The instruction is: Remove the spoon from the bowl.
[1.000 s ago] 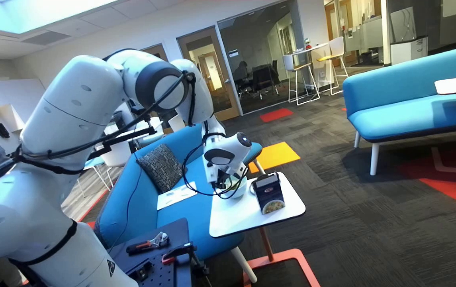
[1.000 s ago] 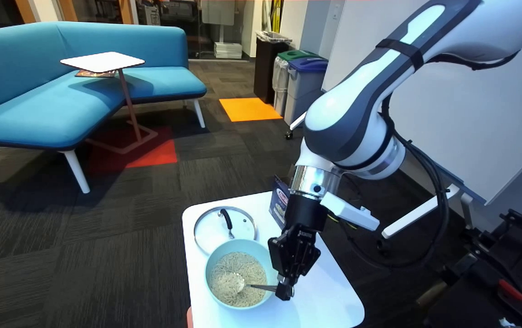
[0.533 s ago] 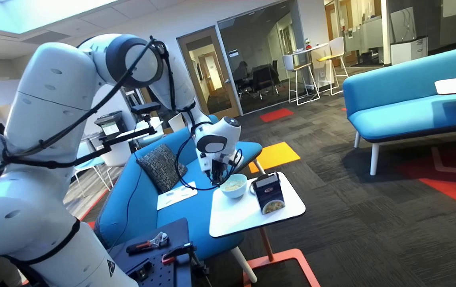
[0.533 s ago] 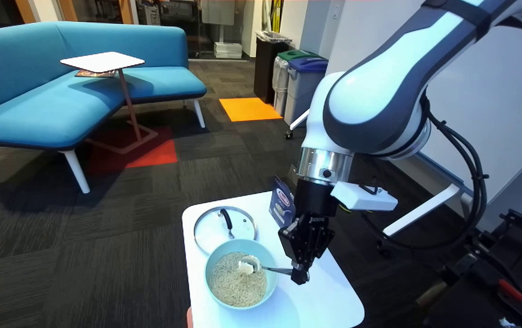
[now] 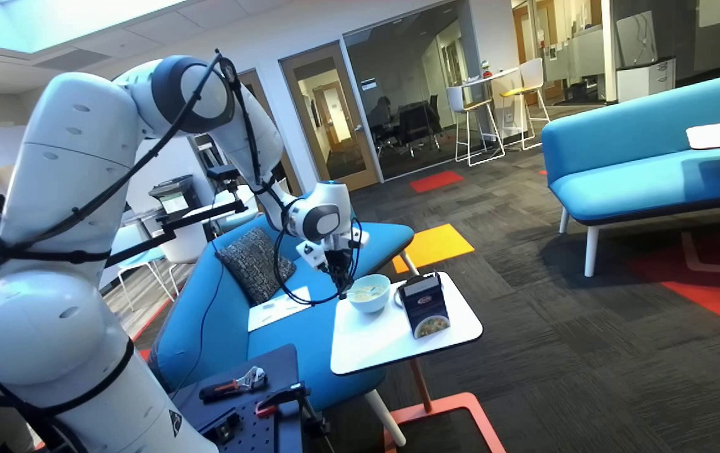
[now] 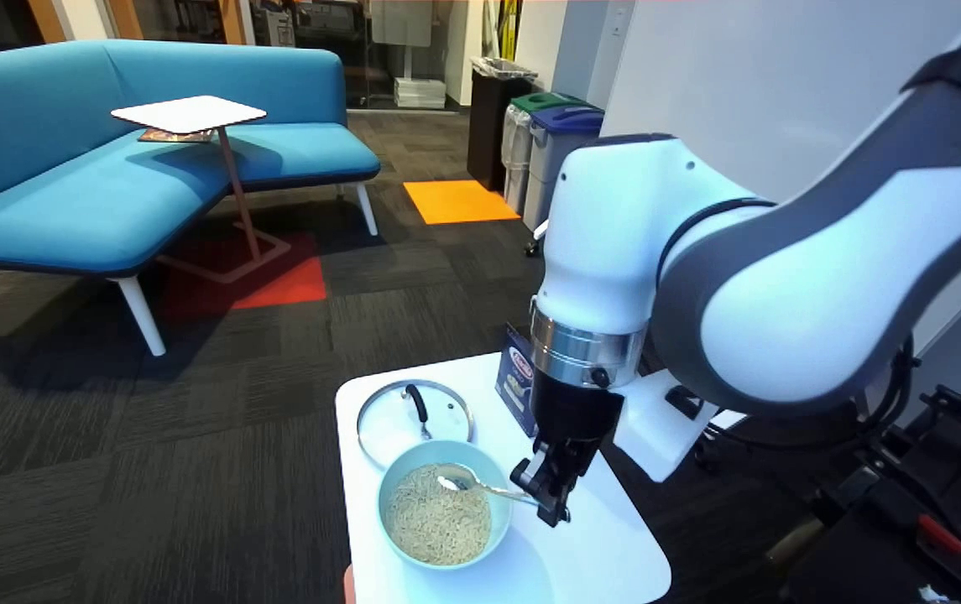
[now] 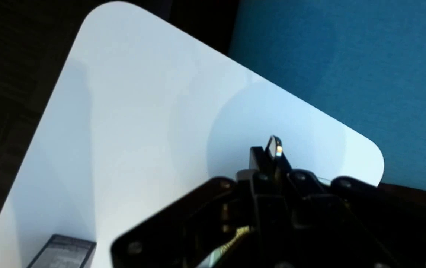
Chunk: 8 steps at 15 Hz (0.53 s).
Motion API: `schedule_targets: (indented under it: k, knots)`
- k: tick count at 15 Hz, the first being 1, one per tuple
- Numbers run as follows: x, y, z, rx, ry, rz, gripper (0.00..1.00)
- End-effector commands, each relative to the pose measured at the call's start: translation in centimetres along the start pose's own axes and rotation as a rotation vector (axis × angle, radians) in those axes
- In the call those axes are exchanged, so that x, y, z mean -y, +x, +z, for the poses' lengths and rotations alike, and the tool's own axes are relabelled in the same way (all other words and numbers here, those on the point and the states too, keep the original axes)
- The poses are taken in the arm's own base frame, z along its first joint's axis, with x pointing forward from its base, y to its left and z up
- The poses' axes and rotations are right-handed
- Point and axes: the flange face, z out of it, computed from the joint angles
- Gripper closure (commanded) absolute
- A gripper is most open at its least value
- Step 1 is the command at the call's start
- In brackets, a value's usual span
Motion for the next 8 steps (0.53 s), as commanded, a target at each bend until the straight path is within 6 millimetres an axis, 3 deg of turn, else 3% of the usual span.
schedule_targets:
  k: [1,5,8]
  knots:
    - [1.2,-1.8,-2.2,-0.126,-0.085,-0.052,0.99]
    - [1.1,-2.8,-3.0,-0.144,-0.118,-0.053,0.99]
    - [-1.3,-4.5,-5.1,-0.174,-0.040,-0.022,0.99]
